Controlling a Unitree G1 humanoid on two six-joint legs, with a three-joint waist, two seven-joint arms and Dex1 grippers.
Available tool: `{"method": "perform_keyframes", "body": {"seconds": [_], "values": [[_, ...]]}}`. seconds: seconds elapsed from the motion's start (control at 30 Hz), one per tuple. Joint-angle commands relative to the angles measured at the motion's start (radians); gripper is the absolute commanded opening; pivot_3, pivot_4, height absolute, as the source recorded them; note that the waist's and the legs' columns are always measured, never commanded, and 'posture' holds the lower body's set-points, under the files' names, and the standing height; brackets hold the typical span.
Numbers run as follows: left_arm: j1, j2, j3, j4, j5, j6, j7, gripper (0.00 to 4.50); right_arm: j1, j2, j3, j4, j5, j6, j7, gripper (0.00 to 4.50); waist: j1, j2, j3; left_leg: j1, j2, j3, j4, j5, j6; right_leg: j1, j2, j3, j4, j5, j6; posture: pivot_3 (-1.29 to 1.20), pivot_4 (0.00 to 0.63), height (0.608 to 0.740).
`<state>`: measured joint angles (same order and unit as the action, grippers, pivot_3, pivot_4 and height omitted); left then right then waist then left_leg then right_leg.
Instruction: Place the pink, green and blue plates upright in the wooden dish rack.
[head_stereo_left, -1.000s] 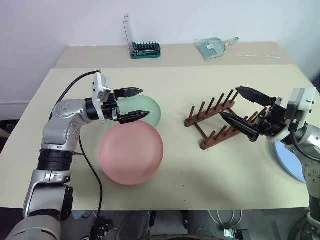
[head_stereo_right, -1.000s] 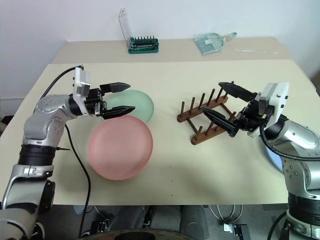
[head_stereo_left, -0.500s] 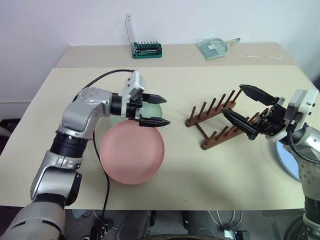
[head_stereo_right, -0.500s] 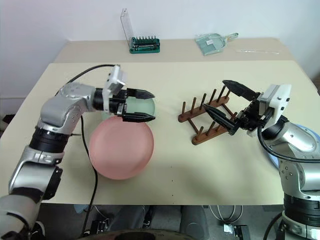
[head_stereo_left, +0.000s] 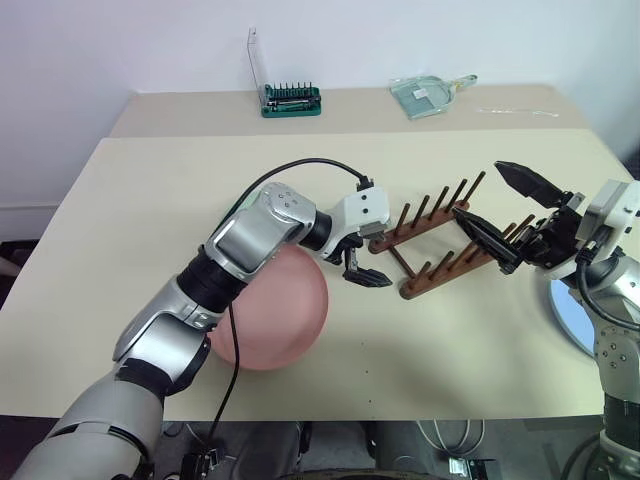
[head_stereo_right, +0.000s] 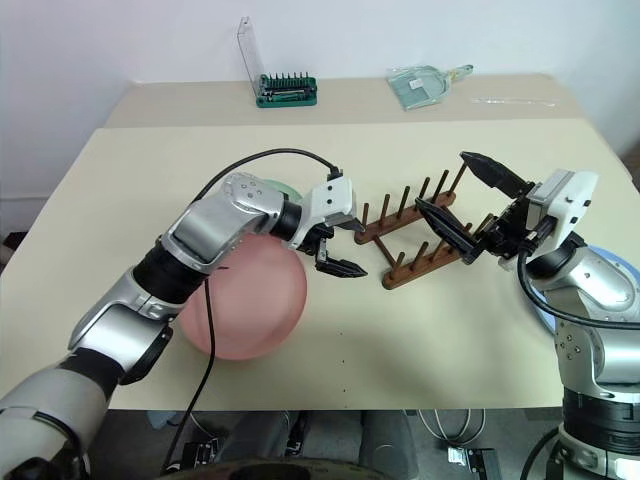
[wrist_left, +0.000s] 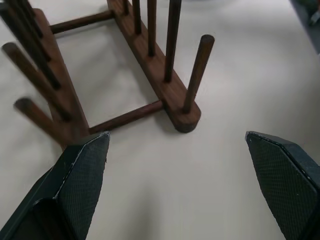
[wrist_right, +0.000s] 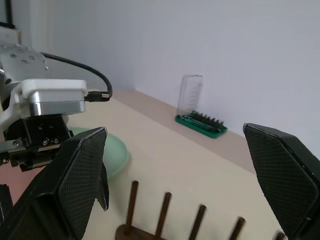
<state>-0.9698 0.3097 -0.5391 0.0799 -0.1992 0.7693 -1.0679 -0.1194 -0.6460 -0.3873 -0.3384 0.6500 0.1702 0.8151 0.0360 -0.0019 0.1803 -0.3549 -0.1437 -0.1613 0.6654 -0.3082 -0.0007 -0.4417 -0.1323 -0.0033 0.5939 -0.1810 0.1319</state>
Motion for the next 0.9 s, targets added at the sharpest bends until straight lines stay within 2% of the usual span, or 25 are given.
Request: {"method": "perform_keyframes", "body": {"seconds": [0.03, 0.17, 0.43, 0.9], "values": [[-0.005, -0.044, -0.038, -0.044, 0.016, 0.074, 0.037, 4.5, 0.007, 0.012, -0.022, -0.03, 0.001, -0.026, -0.014, 4.46, 0.002, 0.0, 0.0, 0.0, 0.0, 0.0, 0.0, 0.0, 0.0, 0.0, 0.0, 0.0, 0.0, 0.0, 0.0, 0.0, 0.15, 0.74], [0.004, -0.071, -0.078, -0.054, 0.028, 0.132, 0.066, 4.5, 0.017, 0.012, -0.027, -0.03, 0.0, -0.033, -0.022, 4.46, 0.001, 0.0, 0.0, 0.0, 0.0, 0.0, 0.0, 0.0, 0.0, 0.0, 0.0, 0.0, 0.0, 0.0, 0.0, 0.0, 0.15, 0.74], [0.02, -0.145, -0.131, 0.019, 0.097, 0.092, 0.142, 4.5, 0.034, 0.008, -0.037, -0.049, 0.001, -0.036, -0.04, 4.46, 0.003, 0.0, 0.0, 0.0, 0.0, 0.0, 0.0, 0.0, 0.0, 0.001, 0.0, 0.0, 0.0, 0.0, 0.0, 0.0, 0.15, 0.74], [0.065, -0.275, -0.103, 0.129, 0.154, 0.084, 0.278, 4.5, 0.101, 0.005, -0.058, -0.125, 0.015, -0.015, -0.08, 4.46, 0.004, 0.0, 0.0, 0.0, 0.0, 0.001, 0.0, 0.0, 0.0, 0.001, 0.0, 0.0, 0.0, 0.0, 0.0, 0.0, 0.15, 0.74]]}}
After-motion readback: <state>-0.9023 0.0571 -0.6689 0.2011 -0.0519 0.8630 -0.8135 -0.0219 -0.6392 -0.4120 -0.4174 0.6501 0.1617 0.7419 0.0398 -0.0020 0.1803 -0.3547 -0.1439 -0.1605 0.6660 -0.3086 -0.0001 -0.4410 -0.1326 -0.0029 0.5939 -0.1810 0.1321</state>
